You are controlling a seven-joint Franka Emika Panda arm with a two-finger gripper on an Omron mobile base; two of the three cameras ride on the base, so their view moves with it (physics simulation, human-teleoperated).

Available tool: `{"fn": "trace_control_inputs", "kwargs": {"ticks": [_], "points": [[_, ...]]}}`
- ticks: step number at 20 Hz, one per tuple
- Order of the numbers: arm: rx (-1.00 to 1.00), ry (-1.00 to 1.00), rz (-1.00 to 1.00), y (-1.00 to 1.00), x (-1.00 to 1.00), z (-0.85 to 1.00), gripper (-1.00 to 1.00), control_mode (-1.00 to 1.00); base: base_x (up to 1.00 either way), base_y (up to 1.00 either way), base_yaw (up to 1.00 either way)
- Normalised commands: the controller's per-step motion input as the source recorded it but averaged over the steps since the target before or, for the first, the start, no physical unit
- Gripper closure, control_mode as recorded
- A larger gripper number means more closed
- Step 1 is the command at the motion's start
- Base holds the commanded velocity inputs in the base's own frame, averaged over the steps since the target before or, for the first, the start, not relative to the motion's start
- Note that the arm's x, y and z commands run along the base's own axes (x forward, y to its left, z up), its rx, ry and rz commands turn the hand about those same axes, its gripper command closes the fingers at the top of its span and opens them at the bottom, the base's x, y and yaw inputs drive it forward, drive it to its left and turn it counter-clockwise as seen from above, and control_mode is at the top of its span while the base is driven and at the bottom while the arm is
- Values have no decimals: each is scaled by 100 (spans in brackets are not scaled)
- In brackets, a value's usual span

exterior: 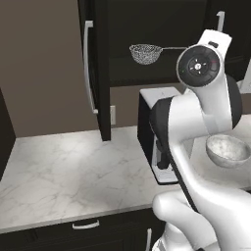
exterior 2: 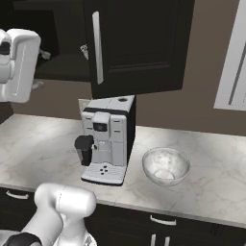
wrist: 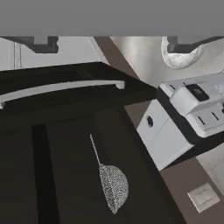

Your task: Open the cabinet and setup a tea strainer by placing it in the bowl upright.

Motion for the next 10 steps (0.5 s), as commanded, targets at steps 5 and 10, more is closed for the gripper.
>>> {"fn": "trace_control_inputs", "kwargs": {"ticks": [5, 10], "points": [[-15, -1, 2, 25, 9, 2, -100, -100, 0, 0, 0], [-3, 2, 0, -9, 13, -10, -100, -100, 0, 0, 0]]}}
